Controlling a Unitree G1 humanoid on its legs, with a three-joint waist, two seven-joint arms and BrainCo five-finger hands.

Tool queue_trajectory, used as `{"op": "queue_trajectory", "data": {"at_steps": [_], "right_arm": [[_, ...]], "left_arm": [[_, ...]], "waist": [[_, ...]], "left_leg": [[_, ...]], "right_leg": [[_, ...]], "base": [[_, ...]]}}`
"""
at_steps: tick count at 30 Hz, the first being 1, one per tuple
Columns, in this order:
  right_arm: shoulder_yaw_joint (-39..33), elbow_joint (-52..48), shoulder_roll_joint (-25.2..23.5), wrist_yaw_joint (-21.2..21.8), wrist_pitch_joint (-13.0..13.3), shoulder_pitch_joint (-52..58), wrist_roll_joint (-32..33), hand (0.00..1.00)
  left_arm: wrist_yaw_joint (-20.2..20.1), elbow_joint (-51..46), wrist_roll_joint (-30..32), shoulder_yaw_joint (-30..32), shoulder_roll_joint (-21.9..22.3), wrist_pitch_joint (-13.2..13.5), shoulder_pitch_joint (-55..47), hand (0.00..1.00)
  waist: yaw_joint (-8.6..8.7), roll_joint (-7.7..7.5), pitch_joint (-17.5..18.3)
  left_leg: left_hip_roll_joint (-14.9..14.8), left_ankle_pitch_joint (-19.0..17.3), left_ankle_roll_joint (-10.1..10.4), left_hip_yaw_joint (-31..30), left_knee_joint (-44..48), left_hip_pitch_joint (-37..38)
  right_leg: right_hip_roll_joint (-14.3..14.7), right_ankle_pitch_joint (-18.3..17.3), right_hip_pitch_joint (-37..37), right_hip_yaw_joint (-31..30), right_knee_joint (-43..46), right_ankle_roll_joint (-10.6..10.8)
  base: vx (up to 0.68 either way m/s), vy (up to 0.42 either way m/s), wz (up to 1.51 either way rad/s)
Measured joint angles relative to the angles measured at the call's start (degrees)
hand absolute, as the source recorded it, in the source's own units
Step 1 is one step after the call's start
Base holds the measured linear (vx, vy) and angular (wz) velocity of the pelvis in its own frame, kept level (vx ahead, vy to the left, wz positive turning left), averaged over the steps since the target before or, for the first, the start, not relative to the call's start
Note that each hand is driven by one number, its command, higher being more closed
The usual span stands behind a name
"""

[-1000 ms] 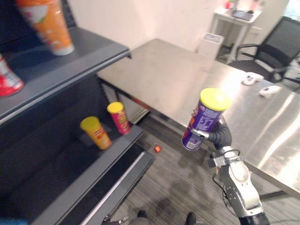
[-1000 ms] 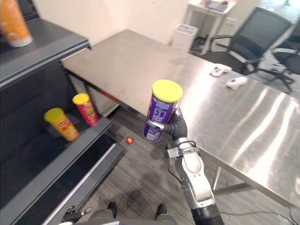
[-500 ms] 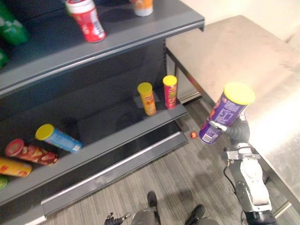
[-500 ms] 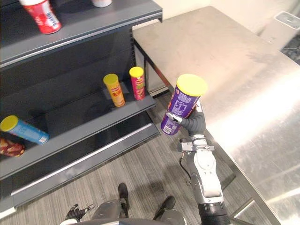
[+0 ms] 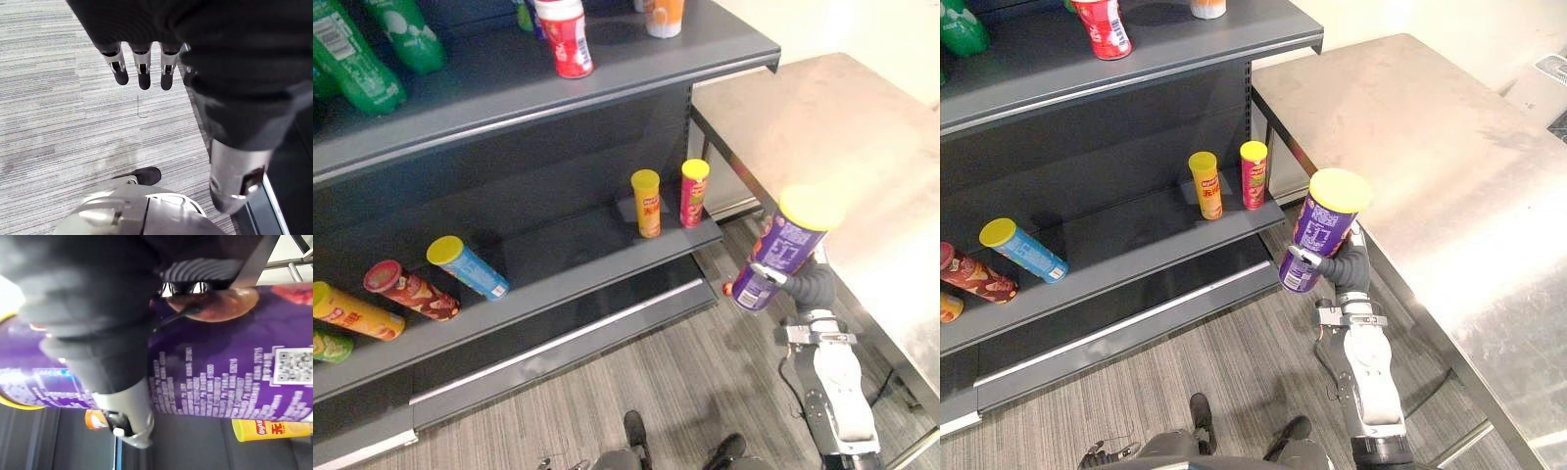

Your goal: Put the gum and the chips on the shelf.

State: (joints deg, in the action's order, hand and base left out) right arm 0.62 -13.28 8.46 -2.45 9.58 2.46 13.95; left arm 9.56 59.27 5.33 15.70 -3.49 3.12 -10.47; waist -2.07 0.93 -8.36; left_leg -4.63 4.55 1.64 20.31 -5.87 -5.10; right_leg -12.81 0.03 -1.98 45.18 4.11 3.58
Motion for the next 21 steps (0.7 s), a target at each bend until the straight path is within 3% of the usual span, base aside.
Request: {"op": "queue_trajectory", "data": {"at_steps": [5, 8, 10, 11, 12, 13, 14, 15, 19, 20, 21], "right_arm": [[1.6, 1.3, 0.1, 0.0, 0.0, -0.4, -0.5, 1.00], [3.9, 3.5, 0.2, 0.1, -0.3, -1.9, -0.5, 1.00], [5.0, 4.6, 0.6, 0.3, -0.7, -1.8, -0.7, 1.00], [5.1, 5.1, 0.6, 0.4, -0.8, -1.9, -1.2, 1.00], [5.1, 5.2, 0.5, 0.5, -0.8, -1.9, -1.6, 1.00], [5.7, 5.2, 0.5, 0.6, -0.8, -1.8, -1.7, 1.00], [6.5, 5.1, 0.5, 0.9, -0.9, -1.8, -1.7, 1.00], [7.0, 4.9, 0.3, 1.3, -0.9, -1.7, -1.7, 1.00], [9.9, 4.1, -0.6, 2.2, -0.9, -0.5, -1.6, 1.00], [10.6, 4.0, -0.3, 2.7, -0.9, -0.7, -1.5, 1.00], [10.7, 3.7, -0.3, 2.9, -0.9, -0.8, -1.4, 1.00]], "left_arm": [[0.0, -0.7, 0.0, 0.4, -0.1, 0.0, -0.1, 0.00], [0.0, -1.1, 0.0, 0.4, -0.5, 0.1, -0.5, 0.00], [0.0, -1.1, -0.1, 0.1, -0.7, 0.1, -1.3, 0.00], [0.0, -1.1, -0.2, -0.1, -1.5, 0.1, -1.2, 0.00], [0.1, -1.1, -0.3, -0.1, -2.0, 0.2, -1.1, 0.00], [0.2, -1.0, -0.5, -0.1, -2.9, 0.1, -0.5, 0.00], [0.3, -1.0, -0.7, 0.0, -3.9, 0.2, -0.4, 0.00], [0.3, -0.7, -0.8, 0.5, -4.5, 0.5, -0.4, 0.00], [0.4, 0.1, -3.0, 2.2, -5.3, 0.5, 0.0, 0.00], [0.5, 0.1, -3.0, 2.8, -5.0, 0.5, 0.3, 0.00], [0.5, 0.2, -3.0, 3.1, -4.3, 0.5, 0.2, 0.00]], "waist": [[-1.35, -1.14, -0.7], [-2.02, -2.12, -1.6], [-1.78, -1.93, -1.7], [-1.41, -2.14, -2.1], [-1.07, -2.08, -2.3], [-0.61, -1.58, -2.8], [0.07, -1.99, -2.7], [0.16, -2.79, -2.8], [0.10, -5.90, -2.8], [-0.16, -5.82, -2.6], [-0.39, -4.57, -2.4]], "left_leg": [[-0.2, 0.0, 0.1, -0.6, 0.1, 0.4], [0.6, -1.0, -0.6, -0.9, 0.0, 1.5], [1.1, -1.4, -0.9, -2.7, 0.1, 2.5], [1.3, -1.9, -1.8, -5.6, 1.5, 2.3], [1.0, -2.2, -2.1, -7.2, 2.7, 2.2], [0.1, -2.3, -2.1, -10.8, 3.8, 1.1], [0.1, -2.3, -2.0, -13.9, 4.4, 0.2], [1.0, -2.3, -2.0, -15.6, 4.6, 0.2], [5.4, -3.1, -0.7, -21.6, 6.7, -0.9], [4.9, -3.2, 0.0, -23.0, 7.3, -1.8], [3.3, -2.6, 1.1, -23.8, 6.5, -2.8]], "right_leg": [[-0.4, -0.9, -0.1, 0.0, 2.1, -0.2], [-4.3, -3.6, -1.1, -0.2, 10.2, 0.0], [-7.3, -3.2, -3.2, -5.3, 19.8, -0.6], [-7.7, -2.4, -6.7, -14.4, 26.9, -7.9], [-6.2, -3.5, -9.2, -20.5, 29.4, -8.7], [-0.3, -8.0, -10.2, -31.9, 26.4, -4.9], [3.9, -9.5, -10.4, -41.1, 22.4, -3.3], [4.9, -9.3, -10.3, -45.0, 20.3, -2.5], [1.8, -6.4, -7.7, -43.7, 12.2, 1.9], [2.1, -7.9, -6.6, -41.8, 10.0, 3.2], [3.7, -7.4, -6.4, -40.1, 8.1, 2.7]], "base": [[0.07, -0.031, 0.05], [0.05, 0.022, 0.16], [0.06, 0.072, 0.58], [0.09, 0.084, 0.78], [0.13, 0.065, 1.19], [0.12, -0.008, 1.37], [0.08, -0.052, 1.49], [0.07, -0.074, 1.47], [0.09, -0.158, 1.04], [0.06, -0.198, 0.71], [0.07, -0.188, 0.56]]}}
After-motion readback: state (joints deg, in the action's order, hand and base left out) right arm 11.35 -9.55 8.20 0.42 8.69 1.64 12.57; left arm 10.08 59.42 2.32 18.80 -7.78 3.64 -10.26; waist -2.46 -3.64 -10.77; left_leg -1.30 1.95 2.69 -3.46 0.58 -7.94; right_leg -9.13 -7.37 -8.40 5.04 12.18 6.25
